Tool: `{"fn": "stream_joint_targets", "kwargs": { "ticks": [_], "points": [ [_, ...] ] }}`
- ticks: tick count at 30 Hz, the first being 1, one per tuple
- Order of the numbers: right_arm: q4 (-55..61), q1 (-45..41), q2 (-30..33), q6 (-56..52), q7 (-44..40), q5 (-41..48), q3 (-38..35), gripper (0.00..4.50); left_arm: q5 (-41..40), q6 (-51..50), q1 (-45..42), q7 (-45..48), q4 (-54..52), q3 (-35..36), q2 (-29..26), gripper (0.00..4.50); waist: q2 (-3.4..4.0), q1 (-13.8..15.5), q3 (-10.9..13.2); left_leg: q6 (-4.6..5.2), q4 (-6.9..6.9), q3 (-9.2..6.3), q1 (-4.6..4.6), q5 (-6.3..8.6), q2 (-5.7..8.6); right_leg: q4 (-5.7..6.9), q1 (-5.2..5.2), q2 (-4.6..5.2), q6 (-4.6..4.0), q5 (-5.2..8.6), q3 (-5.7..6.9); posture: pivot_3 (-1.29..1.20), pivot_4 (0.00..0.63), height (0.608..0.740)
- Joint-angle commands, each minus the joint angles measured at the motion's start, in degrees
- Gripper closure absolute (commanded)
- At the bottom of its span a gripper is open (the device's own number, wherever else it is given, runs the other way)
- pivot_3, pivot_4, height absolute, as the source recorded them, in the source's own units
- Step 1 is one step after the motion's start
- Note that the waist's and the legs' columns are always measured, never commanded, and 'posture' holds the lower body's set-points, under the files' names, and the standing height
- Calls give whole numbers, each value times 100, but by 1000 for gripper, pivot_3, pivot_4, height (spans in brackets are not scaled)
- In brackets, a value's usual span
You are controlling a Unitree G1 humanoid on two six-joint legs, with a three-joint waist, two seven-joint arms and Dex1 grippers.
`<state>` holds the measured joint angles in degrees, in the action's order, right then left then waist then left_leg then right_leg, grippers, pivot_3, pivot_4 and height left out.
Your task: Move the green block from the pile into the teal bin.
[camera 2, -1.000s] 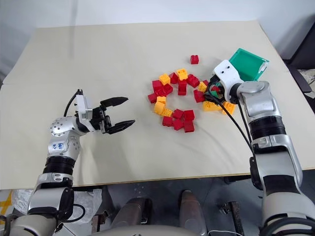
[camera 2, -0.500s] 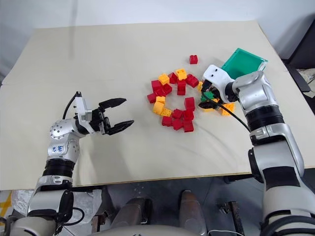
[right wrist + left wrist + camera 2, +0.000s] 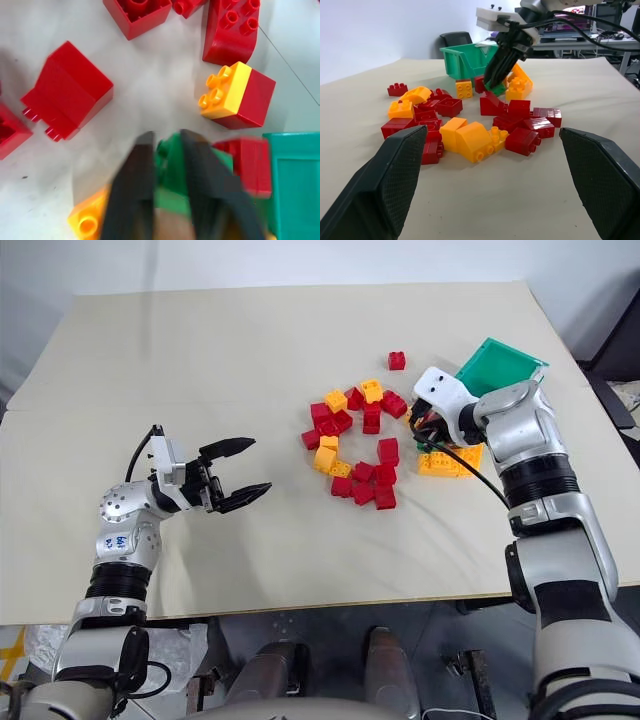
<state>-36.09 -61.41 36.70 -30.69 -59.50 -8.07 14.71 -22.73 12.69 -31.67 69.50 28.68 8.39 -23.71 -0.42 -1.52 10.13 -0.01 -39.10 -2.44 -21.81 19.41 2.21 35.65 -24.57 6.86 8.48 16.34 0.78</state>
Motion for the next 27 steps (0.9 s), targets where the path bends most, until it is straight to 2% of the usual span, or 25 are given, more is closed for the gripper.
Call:
{"fn": "stream_joint_targets", "kwargs": {
  "ticks": [1, 5, 7, 9, 10, 13, 22, 27],
  "points": [
    [825, -2, 191, -396, -88, 340, -444, 4486, -88, 36, -103, -12, -152, 25, -24, 0, 1, 0, 0, 0, 0, 0, -3, 0, 0, 0, -3, 0, 0, 0, 0, 0, 150, 740],
    [1475, 315, 464, -546, -107, 483, -609, 4486, -90, 33, -147, 5, -129, -5, 18, 0, 1, 4, 0, -1, -3, -2, -18, 0, 0, 1, -16, -1, 0, 0, 3, 0, 150, 740],
    [1577, 559, 604, -92, -156, 521, -630, 4486, -81, 42, -176, 8, -94, -31, 51, 0, 0, 11, 0, 0, -3, -2, -20, 0, 1, 0, -16, -1, 0, 0, 4, 0, 150, 740],
    [1572, 715, 981, 392, -1075, 374, -64, 4486, -82, 41, -197, 11, -72, -43, 73, 0, 0, 25, 0, 0, -5, -3, -22, 0, 10, -2, -15, 0, 1, -1, 6, 0, 150, 740],
    [1523, 773, 1061, 644, -1227, 340, 40, 4486, -85, 37, -203, 20, -67, -47, 79, 0, 0, 24, 0, 1, -7, -2, -25, 0, 14, -4, -16, 0, 2, -1, 6, 0, 150, 740],
    [1400, 821, 886, 691, -715, 461, -235, 3949, -83, 33, -212, 35, -60, -51, 84, 0, 0, -6, 0, 2, -8, 2, -26, 0, 16, -4, -17, -3, 3, -2, 5, 0, 150, 740],
    [1134, 780, 577, 102, -51, 352, -264, 1029, -94, -4, -153, 39, -134, -23, 43, 0, 0, 3, 0, -2, -9, 1, -26, -3, 4, 0, -23, -4, 1, -3, 3, 0, 150, 740],
    [601, 520, 301, -241, 669, 239, -368, 1029, -101, -14, -111, 13, -190, -9, 21, 0, 1, 2, 0, -2, -11, 0, -26, -3, 4, 1, -22, -2, 0, -3, 3, 0, 150, 740]
  ]
}}
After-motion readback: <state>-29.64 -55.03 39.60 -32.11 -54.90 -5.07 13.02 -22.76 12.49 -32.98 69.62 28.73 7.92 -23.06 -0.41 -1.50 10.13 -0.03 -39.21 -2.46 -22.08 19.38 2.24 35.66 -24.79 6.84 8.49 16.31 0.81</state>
